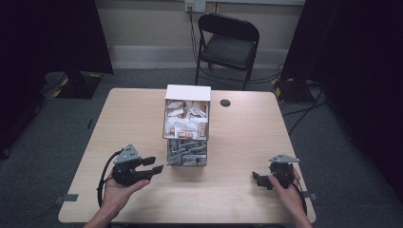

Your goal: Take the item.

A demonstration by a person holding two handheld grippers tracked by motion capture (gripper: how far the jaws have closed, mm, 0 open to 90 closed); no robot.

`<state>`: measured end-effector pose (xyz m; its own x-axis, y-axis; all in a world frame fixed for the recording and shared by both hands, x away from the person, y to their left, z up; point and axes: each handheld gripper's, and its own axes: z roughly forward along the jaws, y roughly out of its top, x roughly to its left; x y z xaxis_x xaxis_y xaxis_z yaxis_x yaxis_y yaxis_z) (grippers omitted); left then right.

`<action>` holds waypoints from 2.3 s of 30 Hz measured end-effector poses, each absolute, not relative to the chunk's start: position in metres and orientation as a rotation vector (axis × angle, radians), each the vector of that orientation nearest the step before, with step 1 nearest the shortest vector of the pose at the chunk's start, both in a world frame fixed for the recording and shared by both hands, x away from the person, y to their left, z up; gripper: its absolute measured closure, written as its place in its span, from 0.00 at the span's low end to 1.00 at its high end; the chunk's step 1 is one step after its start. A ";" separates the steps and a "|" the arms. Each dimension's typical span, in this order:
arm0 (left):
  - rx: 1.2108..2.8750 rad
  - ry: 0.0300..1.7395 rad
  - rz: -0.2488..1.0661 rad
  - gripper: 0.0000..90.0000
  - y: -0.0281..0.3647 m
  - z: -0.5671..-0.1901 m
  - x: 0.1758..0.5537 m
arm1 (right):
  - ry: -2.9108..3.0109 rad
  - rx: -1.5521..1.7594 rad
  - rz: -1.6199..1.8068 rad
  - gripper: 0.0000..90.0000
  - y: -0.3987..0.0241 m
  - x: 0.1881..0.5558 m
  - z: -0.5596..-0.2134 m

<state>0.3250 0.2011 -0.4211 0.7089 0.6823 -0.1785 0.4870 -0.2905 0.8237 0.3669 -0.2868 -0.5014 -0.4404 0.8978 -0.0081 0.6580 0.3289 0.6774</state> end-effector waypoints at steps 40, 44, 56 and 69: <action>1.999 0.729 0.192 0.75 0.124 -0.427 0.354 | 2.217 1.378 0.858 0.00 -0.287 0.367 -0.501; 2.021 0.711 0.188 0.76 0.122 -0.430 0.358 | 2.217 1.379 0.859 0.00 -0.287 0.367 -0.501; 2.009 0.699 0.233 0.82 0.123 -0.434 0.358 | 2.217 1.377 0.859 0.00 -0.287 0.367 -0.501; 2.004 0.710 0.219 0.84 0.124 -0.445 0.360 | 2.217 1.377 0.859 0.00 -0.287 0.367 -0.501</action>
